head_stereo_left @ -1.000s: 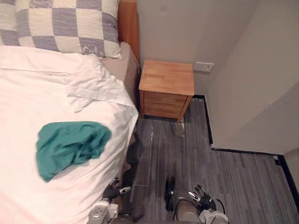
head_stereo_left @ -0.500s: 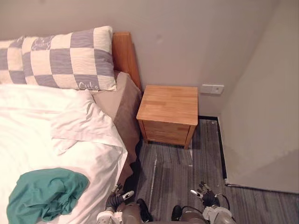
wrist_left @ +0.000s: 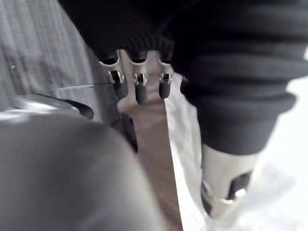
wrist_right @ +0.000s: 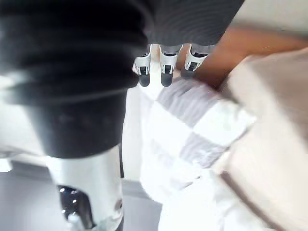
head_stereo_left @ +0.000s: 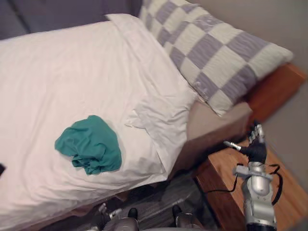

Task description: Tidy the bed and pick cloth on bed and put in laundry

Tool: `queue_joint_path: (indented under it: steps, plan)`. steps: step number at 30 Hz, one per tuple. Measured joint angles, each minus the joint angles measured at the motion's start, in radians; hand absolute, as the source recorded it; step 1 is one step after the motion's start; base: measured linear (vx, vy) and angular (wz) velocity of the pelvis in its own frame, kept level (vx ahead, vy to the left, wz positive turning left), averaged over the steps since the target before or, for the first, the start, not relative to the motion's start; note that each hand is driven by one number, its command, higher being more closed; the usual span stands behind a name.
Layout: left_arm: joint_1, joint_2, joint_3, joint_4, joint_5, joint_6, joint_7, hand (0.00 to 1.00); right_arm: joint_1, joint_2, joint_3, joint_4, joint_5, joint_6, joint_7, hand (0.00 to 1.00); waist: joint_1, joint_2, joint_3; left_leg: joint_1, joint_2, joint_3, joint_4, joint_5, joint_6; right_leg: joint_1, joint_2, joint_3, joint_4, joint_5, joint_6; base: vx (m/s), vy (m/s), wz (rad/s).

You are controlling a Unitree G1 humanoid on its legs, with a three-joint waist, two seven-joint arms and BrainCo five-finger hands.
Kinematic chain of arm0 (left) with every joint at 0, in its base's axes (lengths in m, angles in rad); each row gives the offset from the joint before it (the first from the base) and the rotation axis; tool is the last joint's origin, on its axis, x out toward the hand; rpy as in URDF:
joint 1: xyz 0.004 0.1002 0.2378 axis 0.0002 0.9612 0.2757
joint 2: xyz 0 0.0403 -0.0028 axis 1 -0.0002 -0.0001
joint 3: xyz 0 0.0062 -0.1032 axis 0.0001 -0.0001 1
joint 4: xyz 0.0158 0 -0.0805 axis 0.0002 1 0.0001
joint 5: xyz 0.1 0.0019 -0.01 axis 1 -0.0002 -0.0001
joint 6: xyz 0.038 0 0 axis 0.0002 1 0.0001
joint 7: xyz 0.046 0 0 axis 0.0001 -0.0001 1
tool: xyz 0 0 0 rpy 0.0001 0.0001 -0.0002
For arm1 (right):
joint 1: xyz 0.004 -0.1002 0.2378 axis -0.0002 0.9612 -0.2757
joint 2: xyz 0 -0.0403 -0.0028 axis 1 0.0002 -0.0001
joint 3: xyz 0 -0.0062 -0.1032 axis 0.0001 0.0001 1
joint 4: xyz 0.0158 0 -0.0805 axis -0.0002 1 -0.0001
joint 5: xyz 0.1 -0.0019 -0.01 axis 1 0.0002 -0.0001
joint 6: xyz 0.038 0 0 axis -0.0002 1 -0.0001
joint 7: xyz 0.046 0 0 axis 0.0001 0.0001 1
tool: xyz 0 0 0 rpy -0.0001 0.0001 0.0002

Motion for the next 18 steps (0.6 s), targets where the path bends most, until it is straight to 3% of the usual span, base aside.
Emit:
queue_joint_path:
  steps: [3,4,6,7,8,10,11,12,13,15,18]
  plan:
    - [-0.007,-0.015,0.001,0.005,-0.018,0.015,-0.001,0.00,-0.190,-0.057,0.057,0.039,-0.080,0.047,-0.013,0.00,0.019,0.012,0.001,-0.028,0.030,-0.029,-0.014,0.021,-0.027,-0.002,0.027,-0.082,-0.006,-0.001,-0.004,0.07,-0.182,0.64]
    - [-0.020,-0.014,0.009,0.009,-0.020,0.019,-0.001,0.00,-0.290,-0.084,0.089,0.089,-0.127,0.081,-0.017,0.00,0.027,0.009,0.005,-0.039,0.032,-0.041,-0.038,0.044,-0.028,-0.002,0.027,-0.106,-0.021,0.000,-0.036,-0.01,-0.065,0.62]
    - [-0.034,-0.011,0.024,0.015,-0.021,0.018,0.005,0.00,-0.404,-0.125,0.107,0.184,-0.176,0.132,-0.018,0.00,0.029,0.005,0.015,-0.073,0.035,-0.025,-0.055,0.065,0.010,-0.004,0.019,-0.160,-0.031,0.002,-0.045,-0.04,-0.041,0.82]
    - [-0.045,-0.009,0.034,0.019,-0.021,0.016,0.013,0.00,-0.455,-0.153,0.109,0.241,-0.205,0.162,-0.023,0.00,0.033,0.004,0.027,-0.105,0.042,0.031,-0.045,0.050,0.124,-0.008,0.007,-0.206,-0.032,0.011,-0.068,-0.08,-0.020,1.15]
    - [-0.059,-0.008,0.041,0.030,-0.020,0.012,0.021,0.00,-0.490,-0.197,0.110,0.286,-0.210,0.187,-0.023,0.00,0.034,0.009,0.037,-0.124,0.074,0.179,-0.063,0.015,0.203,-0.014,-0.017,-0.272,-0.044,0.033,-0.101,-0.09,0.015,1.30]
    - [-0.095,-0.004,0.037,0.053,-0.017,0.000,0.016,0.00,-0.531,-0.262,0.107,0.333,-0.213,0.198,-0.024,0.00,0.026,0.008,0.068,-0.162,0.084,0.318,0.046,0.015,0.185,-0.018,-0.073,-0.329,-0.046,0.031,-0.097,-0.07,0.071,1.20]
    - [-0.108,-0.006,0.025,0.060,-0.016,-0.007,0.009,0.00,-0.566,-0.305,0.108,0.378,-0.221,0.202,-0.024,0.00,0.026,0.041,0.093,-0.160,0.088,0.368,0.084,0.050,0.171,-0.021,-0.090,-0.361,-0.027,0.020,-0.079,-0.08,0.113,1.18]
    - [-0.110,-0.008,-0.004,0.064,-0.016,-0.014,0.002,0.00,-0.589,-0.335,0.111,0.420,-0.242,0.202,-0.029,0.00,0.018,0.082,0.102,-0.144,0.088,0.383,0.033,0.094,0.107,-0.036,-0.095,-0.387,0.002,-0.004,-0.049,-0.09,0.171,1.16]
    - [-0.122,-0.004,-0.035,0.064,-0.018,-0.022,-0.001,0.00,-0.614,-0.342,0.112,0.466,-0.249,0.202,-0.045,0.00,0.014,0.100,0.114,-0.133,0.061,0.367,-0.056,0.135,0.042,-0.065,-0.118,-0.407,0.036,-0.018,-0.038,-0.06,0.170,0.86]
    - [-0.143,0.012,-0.082,0.062,-0.018,-0.025,-0.004,0.00,-0.682,-0.336,0.149,0.538,-0.250,0.213,-0.051,0.00,0.021,0.107,0.158,-0.126,0.021,0.365,-0.158,0.198,0.052,-0.108,-0.149,-0.413,0.058,-0.015,-0.026,-0.08,0.178,0.37]
    - [-0.183,0.032,-0.125,0.031,-0.022,-0.015,-0.004,0.00,-0.830,-0.346,0.197,0.608,-0.257,0.251,-0.054,0.00,0.022,0.109,0.246,-0.135,0.002,0.354,-0.242,0.252,0.054,-0.150,-0.162,-0.421,0.062,-0.001,-0.013,-0.10,0.108,0.19]
